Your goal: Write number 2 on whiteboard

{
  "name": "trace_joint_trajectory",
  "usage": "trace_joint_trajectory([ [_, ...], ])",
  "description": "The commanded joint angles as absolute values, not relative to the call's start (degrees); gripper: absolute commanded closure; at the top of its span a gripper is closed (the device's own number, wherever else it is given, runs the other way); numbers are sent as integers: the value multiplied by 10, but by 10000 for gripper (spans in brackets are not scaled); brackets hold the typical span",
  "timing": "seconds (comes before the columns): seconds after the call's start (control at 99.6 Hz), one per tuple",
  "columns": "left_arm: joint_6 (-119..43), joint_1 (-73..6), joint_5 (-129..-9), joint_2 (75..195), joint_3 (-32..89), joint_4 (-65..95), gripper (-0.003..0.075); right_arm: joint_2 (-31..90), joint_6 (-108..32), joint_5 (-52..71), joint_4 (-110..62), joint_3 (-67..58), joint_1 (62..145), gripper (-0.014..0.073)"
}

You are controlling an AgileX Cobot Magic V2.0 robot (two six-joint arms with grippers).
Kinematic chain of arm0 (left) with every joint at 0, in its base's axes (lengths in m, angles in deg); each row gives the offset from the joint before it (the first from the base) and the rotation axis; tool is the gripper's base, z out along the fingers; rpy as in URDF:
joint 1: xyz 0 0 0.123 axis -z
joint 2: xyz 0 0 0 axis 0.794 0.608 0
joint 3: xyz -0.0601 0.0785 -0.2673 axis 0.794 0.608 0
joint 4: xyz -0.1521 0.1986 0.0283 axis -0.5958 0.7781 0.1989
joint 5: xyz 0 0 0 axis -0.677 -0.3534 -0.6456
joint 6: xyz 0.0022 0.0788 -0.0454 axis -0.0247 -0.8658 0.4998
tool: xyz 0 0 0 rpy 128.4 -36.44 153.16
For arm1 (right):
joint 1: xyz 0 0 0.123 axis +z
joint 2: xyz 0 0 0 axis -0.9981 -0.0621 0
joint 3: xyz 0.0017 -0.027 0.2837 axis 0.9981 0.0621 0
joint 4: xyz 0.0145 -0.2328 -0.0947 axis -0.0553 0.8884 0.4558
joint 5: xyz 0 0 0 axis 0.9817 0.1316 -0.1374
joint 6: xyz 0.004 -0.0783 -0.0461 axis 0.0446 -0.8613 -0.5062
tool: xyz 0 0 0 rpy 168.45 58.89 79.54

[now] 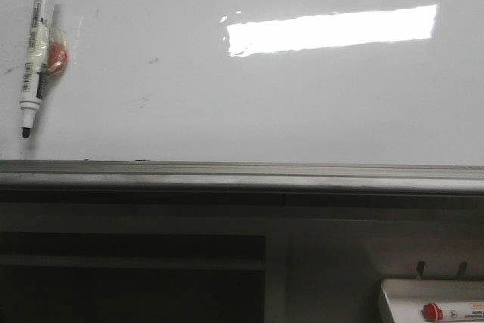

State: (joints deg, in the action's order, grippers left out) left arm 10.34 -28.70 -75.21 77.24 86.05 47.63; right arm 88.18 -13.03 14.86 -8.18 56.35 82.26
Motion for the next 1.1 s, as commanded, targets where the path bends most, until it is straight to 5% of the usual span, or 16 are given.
trace_joint_trajectory([
  [0.0, 107, -288, -720, 756, 867, 473, 741, 895, -132, 134, -78, 578, 824, 655],
  [1.094, 107, -288, -713, 756, 867, 474, 741, 895, -132, 134, -78, 578, 824, 655],
])
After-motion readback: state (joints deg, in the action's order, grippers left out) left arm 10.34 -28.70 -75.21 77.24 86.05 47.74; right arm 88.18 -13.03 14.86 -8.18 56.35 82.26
